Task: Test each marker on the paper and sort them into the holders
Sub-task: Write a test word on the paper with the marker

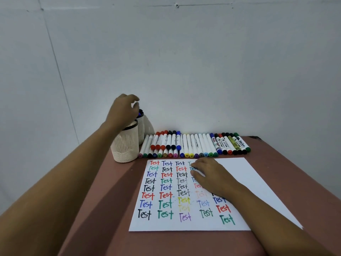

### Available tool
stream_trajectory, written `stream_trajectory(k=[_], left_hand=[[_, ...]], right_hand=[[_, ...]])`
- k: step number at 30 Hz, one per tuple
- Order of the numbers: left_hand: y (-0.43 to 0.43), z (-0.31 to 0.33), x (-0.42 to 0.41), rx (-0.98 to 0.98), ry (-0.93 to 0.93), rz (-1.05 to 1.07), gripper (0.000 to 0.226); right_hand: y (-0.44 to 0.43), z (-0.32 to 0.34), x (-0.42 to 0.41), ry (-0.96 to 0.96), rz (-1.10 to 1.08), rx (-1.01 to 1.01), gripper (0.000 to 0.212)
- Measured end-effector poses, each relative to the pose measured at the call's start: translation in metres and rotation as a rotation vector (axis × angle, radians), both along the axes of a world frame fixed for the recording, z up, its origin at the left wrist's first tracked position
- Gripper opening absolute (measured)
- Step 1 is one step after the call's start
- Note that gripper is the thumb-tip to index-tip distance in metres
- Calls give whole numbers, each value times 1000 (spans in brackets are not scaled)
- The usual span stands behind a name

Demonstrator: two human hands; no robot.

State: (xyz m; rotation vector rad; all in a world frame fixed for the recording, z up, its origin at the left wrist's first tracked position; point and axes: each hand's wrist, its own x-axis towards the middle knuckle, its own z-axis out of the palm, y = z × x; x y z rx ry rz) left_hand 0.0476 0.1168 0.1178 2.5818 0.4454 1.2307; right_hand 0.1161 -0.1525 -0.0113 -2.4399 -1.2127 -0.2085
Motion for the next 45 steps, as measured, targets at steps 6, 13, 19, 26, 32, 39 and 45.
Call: stream_trajectory(k=[6, 13, 19, 26, 32, 39, 45], left_hand=[[-63, -49, -23, -14, 75, -209, 30], [-66, -117, -22, -65, 591, -159, 53], [-64, -127, -22, -91, 564, -184, 52], [-63, -130, -21, -80, 533, -184, 47], [-61, -132, -18, -70, 565, -173, 47], [-60, -131, -18, -91, 565, -187, 45], [-57, -128, -21, -177, 502, -230, 39]], right_hand=[[1, 1, -2, -18, -2, -22, 40], [5, 13, 2, -70, -25, -168, 37], [37, 41, 19, -53, -86, -5, 28], [87, 38, 40, -72, -173, -55, 31], [98, 28, 45, -121, -197, -82, 30], [88, 37, 43, 48, -214, 79, 28], [53, 51, 22, 260, -201, 487, 31]])
